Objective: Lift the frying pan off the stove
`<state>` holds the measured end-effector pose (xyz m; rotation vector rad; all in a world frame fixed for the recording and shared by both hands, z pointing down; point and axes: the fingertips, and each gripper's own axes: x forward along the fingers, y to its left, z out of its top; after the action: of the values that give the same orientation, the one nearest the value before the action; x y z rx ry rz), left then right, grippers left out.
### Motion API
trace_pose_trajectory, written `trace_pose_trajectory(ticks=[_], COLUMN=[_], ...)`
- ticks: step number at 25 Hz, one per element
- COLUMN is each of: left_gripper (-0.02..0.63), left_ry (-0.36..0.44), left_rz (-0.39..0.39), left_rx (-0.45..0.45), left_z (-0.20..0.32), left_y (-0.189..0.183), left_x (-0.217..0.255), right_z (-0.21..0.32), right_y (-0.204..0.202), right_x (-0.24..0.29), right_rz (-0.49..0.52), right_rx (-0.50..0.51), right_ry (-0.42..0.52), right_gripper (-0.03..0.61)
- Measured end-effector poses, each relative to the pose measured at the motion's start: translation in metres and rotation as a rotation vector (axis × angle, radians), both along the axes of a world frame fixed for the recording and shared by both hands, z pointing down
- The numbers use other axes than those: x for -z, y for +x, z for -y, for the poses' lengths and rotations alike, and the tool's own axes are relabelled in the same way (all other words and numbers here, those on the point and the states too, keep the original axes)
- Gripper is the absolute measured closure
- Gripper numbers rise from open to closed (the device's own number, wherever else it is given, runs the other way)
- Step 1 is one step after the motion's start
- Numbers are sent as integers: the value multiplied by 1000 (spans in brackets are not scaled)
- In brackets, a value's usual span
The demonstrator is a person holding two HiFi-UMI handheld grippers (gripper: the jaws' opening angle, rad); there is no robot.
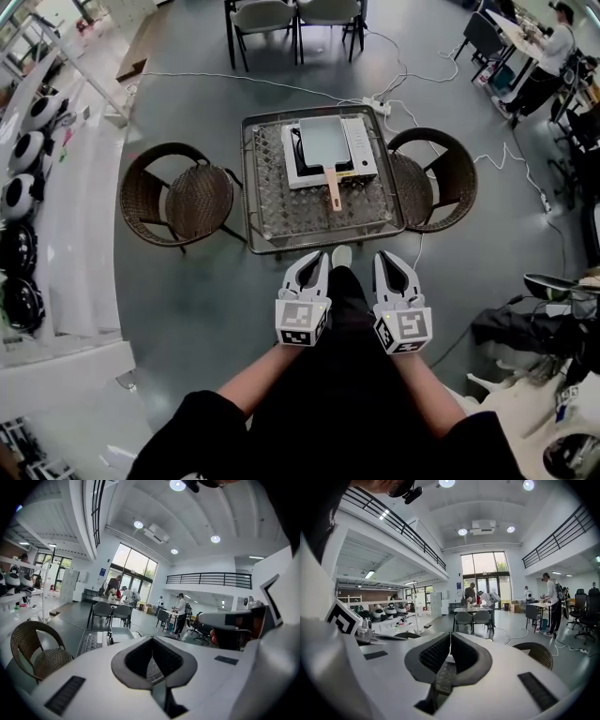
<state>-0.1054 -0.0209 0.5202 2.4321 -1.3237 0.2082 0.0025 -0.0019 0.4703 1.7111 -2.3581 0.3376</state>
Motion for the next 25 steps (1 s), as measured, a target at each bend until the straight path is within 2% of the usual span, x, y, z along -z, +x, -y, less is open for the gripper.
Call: trace_pose_trajectory(ticks=[7, 10, 18, 25], left_gripper=[598, 598, 598, 598], left_ry=[-47, -76, -174, -273], left_rz=[43, 69, 147, 186], left_rx=[18, -10, -36, -1], left_z=[45, 74, 150, 208], left_y=[21, 37, 78, 85], left_x=[-19, -34, -72, -117], right_z=[48, 81, 158, 219], right_y=[19, 31, 58, 64], right_x=[-6, -13, -32, -62], right_rz=[38, 67, 96, 123], right_rx=[17, 10, 53, 117], right_ry=[13, 14, -37, -87], right_gripper=[548, 548, 548, 548])
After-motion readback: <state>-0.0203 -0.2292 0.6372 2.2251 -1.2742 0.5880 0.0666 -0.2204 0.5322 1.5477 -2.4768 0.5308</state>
